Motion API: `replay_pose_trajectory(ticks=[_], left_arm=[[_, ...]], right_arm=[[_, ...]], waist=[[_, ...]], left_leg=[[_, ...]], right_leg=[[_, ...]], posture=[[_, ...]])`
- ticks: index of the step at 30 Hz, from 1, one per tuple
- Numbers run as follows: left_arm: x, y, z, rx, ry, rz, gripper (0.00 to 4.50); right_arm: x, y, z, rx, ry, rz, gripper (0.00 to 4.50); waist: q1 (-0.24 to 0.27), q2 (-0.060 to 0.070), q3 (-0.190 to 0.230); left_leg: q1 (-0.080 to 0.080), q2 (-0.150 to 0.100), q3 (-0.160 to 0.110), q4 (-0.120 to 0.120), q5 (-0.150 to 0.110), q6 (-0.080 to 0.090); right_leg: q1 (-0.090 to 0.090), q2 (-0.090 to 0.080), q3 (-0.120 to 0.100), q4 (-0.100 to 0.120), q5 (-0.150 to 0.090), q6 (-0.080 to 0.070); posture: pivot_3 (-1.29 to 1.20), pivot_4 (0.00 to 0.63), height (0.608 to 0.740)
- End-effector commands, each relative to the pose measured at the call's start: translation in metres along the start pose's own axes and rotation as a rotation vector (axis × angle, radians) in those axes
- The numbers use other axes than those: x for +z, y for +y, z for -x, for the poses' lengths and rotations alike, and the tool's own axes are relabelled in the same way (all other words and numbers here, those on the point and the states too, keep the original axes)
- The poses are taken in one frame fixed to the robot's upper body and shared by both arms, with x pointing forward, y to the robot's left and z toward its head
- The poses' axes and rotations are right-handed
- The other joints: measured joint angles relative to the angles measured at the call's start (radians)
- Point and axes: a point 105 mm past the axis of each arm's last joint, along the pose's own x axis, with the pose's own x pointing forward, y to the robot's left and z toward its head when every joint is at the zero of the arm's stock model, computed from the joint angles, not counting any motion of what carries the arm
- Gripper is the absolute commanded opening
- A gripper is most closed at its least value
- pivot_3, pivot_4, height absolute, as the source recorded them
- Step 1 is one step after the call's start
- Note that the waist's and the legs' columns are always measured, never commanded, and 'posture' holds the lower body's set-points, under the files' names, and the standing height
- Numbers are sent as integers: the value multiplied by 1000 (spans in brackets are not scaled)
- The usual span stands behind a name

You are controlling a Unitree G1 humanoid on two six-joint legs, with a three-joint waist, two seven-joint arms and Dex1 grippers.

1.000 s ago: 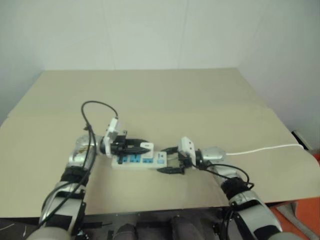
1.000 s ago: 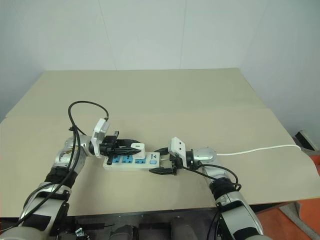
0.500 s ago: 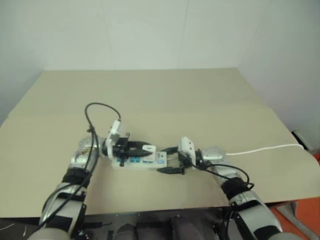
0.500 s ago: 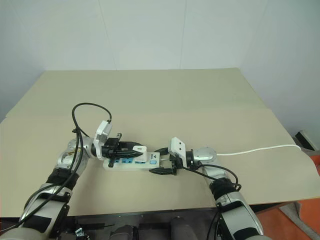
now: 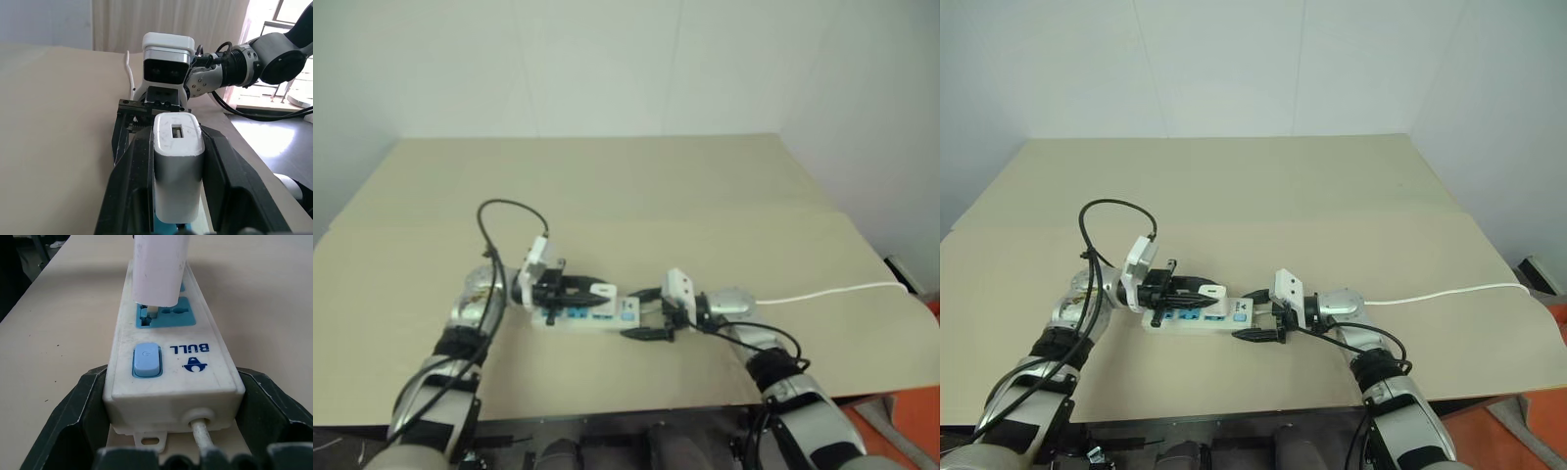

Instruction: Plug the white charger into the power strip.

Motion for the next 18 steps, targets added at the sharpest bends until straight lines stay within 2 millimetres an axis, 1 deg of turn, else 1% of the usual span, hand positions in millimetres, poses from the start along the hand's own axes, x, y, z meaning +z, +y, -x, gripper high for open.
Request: replay_pose_trajectory(ticks=[1, 10, 13, 18], left_arm=[[-9, -1, 5, 0, 61, 29, 993], [-8, -7, -1, -33, 29, 42, 993], [-12, -11, -2, -49, 37, 48, 993], [-15, -12, 1, -40, 50, 45, 993]], right_arm=[[-12, 8, -2, 28, 48, -14, 3411], [-12, 8, -4, 26, 44, -10, 3411], [-12, 9, -4, 29, 47, -10, 3411], [-12, 9, -4, 30, 47, -8, 3411]], waist=[[0, 0, 0], [0, 0, 0], [-2, 0, 0], [-3, 0, 0]], left_leg=[[0, 0, 0, 0, 0, 0], [0, 0, 0, 0, 0, 0], [0, 0, 0, -1, 0, 0], [0, 0, 0, -2, 0, 0]], right_leg=[[0, 0, 0, 0, 0, 0], [0, 0, 0, 0, 0, 0], [-1, 0, 0, 0, 0, 0], [-1, 0, 0, -1, -1, -1]], posture=[[0, 150, 740], [0, 150, 740], [0, 150, 740], [0, 150, 740]])
